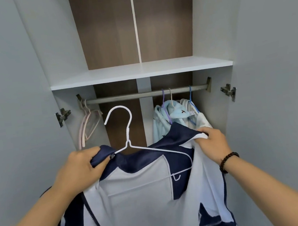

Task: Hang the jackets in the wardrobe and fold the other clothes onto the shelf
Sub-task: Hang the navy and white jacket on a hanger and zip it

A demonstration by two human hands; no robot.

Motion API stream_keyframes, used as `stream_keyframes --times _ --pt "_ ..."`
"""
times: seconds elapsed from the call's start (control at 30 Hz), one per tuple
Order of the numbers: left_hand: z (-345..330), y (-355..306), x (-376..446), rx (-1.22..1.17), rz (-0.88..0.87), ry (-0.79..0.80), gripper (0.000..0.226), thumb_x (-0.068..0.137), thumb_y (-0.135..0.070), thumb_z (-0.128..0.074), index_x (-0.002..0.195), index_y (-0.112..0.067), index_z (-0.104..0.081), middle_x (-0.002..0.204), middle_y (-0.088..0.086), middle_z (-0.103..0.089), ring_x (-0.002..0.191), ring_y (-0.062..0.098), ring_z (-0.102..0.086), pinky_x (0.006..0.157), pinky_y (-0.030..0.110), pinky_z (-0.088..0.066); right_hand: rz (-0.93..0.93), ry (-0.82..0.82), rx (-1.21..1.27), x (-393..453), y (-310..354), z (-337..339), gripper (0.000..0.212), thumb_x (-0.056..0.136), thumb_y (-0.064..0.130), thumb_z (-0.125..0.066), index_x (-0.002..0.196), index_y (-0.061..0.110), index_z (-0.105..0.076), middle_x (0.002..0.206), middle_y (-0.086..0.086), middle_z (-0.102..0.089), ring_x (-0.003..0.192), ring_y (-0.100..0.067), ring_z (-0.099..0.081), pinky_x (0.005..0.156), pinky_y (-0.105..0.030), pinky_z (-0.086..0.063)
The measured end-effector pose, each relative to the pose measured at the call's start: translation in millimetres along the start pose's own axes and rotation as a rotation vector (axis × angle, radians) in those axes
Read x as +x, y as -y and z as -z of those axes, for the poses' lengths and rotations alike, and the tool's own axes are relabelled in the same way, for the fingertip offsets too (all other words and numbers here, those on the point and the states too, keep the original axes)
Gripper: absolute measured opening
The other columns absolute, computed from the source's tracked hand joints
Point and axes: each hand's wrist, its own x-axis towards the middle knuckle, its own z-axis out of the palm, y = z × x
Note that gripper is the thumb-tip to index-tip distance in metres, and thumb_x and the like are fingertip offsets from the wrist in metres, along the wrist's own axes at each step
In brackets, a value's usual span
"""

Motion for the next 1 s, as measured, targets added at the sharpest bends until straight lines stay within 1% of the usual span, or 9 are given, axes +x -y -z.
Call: stream_keyframes --times 0.07,0.13,0.3,0.43,0.53,0.63,0.8,0.9,1.0 --pt "-8 -12 -2 0.008 0.013 -0.024 0.046 0.082 -0.027 -0.072 0.053 -0.034 -0.038 0.046 -0.005 -0.043 0.043 0.015 -0.044 0.042 0.031 -0.039 0.065 0.035 0.040 -7 24 -3 0.025 0.082 -0.004 -0.056 0.089 0.016 -0.069 0.082 0.014 -0.065 0.074 0.012 -0.057 0.063 0.001 -0.039" --pt "-19 -25 -3 -0.003 0.063 -0.058 0.046 0.083 -0.036 -0.068 0.053 -0.032 -0.033 0.044 -0.006 -0.039 0.042 0.013 -0.042 0.042 0.027 -0.034 0.130 0.075 0.070 -16 45 -10 0.026 0.082 -0.006 -0.055 0.092 0.014 -0.067 0.085 0.011 -0.066 0.077 0.010 -0.057 0.067 0.000 -0.039" --pt "-37 -45 1 -0.114 0.222 -0.137 0.040 0.081 -0.038 -0.070 0.055 -0.023 -0.045 0.045 -0.005 -0.045 0.044 0.012 -0.047 0.044 0.026 -0.035 0.259 0.251 0.102 -47 75 -41 0.032 0.085 0.002 -0.057 0.110 0.022 -0.062 0.099 0.011 -0.068 0.090 0.002 -0.060 0.077 -0.008 -0.044" --pt "-26 -35 8 -0.204 0.302 -0.263 0.039 0.078 -0.037 -0.073 0.055 -0.014 -0.050 0.048 -0.001 -0.049 0.048 0.015 -0.047 0.044 0.019 -0.033 0.274 0.429 0.052 -52 74 -46 0.041 0.084 0.026 -0.067 0.117 0.039 -0.046 0.096 0.020 -0.068 0.088 0.005 -0.063 0.078 -0.016 -0.050" --pt "-13 -26 12 -0.221 0.290 -0.311 0.037 0.076 -0.037 -0.075 0.056 -0.013 -0.055 0.050 -0.001 -0.052 0.051 0.018 -0.049 0.044 0.023 -0.036 0.158 0.337 0.048 -38 80 -37 0.069 0.069 0.043 -0.077 0.121 0.044 -0.032 0.083 0.011 -0.066 0.072 0.002 -0.063 0.067 -0.015 -0.052" --pt "-4 -23 12 -0.238 0.270 -0.310 0.033 0.075 -0.041 -0.075 0.058 -0.017 -0.060 0.050 -0.003 -0.055 0.049 0.017 -0.052 0.045 0.028 -0.040 0.163 0.229 0.037 -27 90 -38 0.084 0.061 0.053 -0.079 0.129 0.045 -0.029 0.093 0.013 -0.061 0.078 -0.001 -0.062 0.071 -0.018 -0.053" --pt "3 -20 10 -0.238 0.271 -0.321 0.035 0.074 -0.048 -0.073 0.059 -0.018 -0.060 0.051 -0.005 -0.056 0.051 0.014 -0.053 0.045 0.027 -0.041 0.149 0.291 0.052 -35 114 -62 0.075 0.062 0.055 -0.078 0.123 0.041 -0.038 0.096 0.013 -0.058 0.079 -0.003 -0.063 0.069 -0.014 -0.051" --pt "9 -15 7 -0.225 0.270 -0.322 0.034 0.072 -0.049 -0.072 0.059 -0.020 -0.059 0.052 -0.009 -0.056 0.051 0.013 -0.055 0.047 0.029 -0.044 0.082 0.261 0.148 -42 129 -77 0.066 0.058 0.059 -0.076 0.110 0.034 -0.045 0.081 0.008 -0.064 0.068 0.002 -0.062 0.057 -0.009 -0.047" --pt "16 -4 2 -0.216 0.285 -0.315 0.035 0.072 -0.050 -0.073 0.060 -0.021 -0.058 0.051 -0.008 -0.056 0.050 0.014 -0.054 0.048 0.032 -0.045 0.096 0.256 0.065 -37 136 -96 0.042 0.072 0.033 -0.078 0.102 0.030 -0.048 0.069 0.006 -0.064 0.062 -0.002 -0.060 0.054 -0.010 -0.045"
